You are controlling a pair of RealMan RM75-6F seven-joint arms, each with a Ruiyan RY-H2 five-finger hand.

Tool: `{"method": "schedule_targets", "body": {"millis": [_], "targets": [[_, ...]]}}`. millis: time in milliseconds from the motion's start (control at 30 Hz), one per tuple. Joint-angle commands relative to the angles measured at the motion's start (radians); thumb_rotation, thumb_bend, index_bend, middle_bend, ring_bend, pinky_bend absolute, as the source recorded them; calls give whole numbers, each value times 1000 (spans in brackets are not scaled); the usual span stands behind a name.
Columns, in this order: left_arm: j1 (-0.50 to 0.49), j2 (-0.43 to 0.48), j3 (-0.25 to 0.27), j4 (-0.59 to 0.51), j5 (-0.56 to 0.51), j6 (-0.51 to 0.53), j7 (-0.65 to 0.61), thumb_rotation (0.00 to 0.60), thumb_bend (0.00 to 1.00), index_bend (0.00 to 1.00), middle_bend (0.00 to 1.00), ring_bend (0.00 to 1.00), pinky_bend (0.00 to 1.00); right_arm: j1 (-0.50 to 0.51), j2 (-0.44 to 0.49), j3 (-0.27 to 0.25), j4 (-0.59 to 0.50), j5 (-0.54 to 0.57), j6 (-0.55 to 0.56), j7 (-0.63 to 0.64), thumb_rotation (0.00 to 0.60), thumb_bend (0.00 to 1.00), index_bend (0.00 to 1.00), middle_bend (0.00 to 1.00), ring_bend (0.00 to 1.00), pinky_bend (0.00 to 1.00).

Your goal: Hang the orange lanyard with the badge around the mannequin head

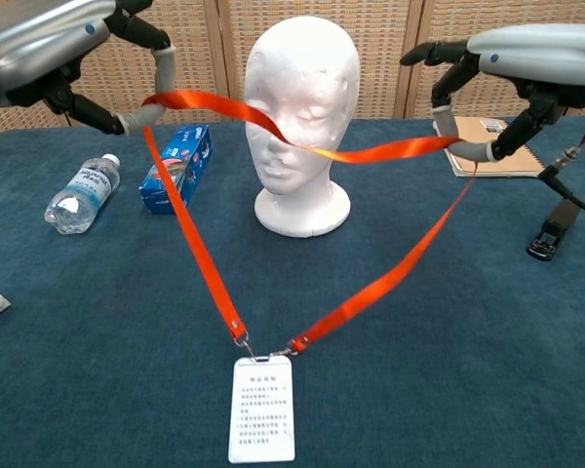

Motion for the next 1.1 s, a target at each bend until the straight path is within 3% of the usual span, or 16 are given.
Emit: {"method": "schedule_targets", "body": {"millis": [33,300,533,1100], "targets": [[-1,14,-20,-15,-19,0,-6,600,437,748,0,0,0,-2,14,19,-15,20,8,5,600,673,705,0,0,0],[-12,43,-85,-47,-113,-45,-41,600,438,749,0,0,0,11,42,92,-55,124,-4,41,600,673,706,0,0,0],[-39,43,-147,-59,-216,-110,-68,600,437,750,0,0,0,56,57,182,-68,298,-68,101,600,674,706,0,0,0],[-81,44,-236,-32,-352,-181,-107,600,438,754,0,0,0,166,71,287,-20,502,-114,78,600,674,707,0,0,0]]}}
